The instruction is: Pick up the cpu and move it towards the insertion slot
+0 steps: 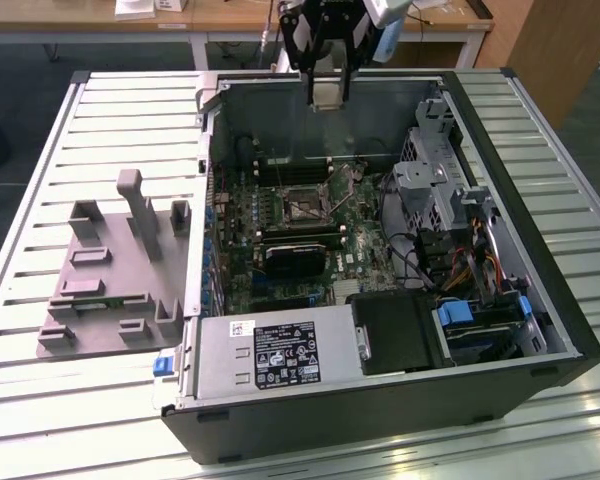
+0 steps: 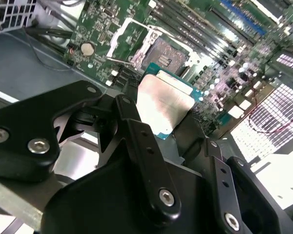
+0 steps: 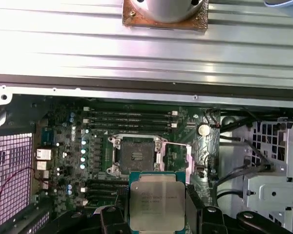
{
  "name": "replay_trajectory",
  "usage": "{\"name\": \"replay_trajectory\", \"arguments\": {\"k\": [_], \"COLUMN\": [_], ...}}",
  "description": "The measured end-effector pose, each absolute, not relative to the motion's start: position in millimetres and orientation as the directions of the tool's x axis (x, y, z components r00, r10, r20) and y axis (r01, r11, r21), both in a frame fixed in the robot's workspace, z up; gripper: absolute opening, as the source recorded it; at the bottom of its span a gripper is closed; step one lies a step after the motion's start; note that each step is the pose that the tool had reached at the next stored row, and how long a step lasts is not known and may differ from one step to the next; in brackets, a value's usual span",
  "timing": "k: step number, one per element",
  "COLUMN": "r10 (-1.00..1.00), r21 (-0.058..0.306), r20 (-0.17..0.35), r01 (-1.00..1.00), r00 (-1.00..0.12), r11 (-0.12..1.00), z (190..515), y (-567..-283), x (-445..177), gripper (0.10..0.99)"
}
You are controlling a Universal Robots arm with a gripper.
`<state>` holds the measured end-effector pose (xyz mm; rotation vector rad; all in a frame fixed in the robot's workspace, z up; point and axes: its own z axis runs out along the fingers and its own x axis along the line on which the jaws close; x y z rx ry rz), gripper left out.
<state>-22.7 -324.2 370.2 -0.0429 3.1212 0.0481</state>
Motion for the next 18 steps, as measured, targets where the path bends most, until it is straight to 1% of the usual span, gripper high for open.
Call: {"name": "replay_trajectory", "arguments": {"k": [10, 18], "r10": [-0.036, -0.037], "r21": [0.030, 0.030], "r20": [-0.022, -0.022], "r01": [-0.037, -0.038], "r00": [-0.999, -0.999], "r11": [0.999, 0.999], "z": [366, 366], "y": [-305, -304], "x": [-27, -27], "gripper": [0.541, 0.541]}}
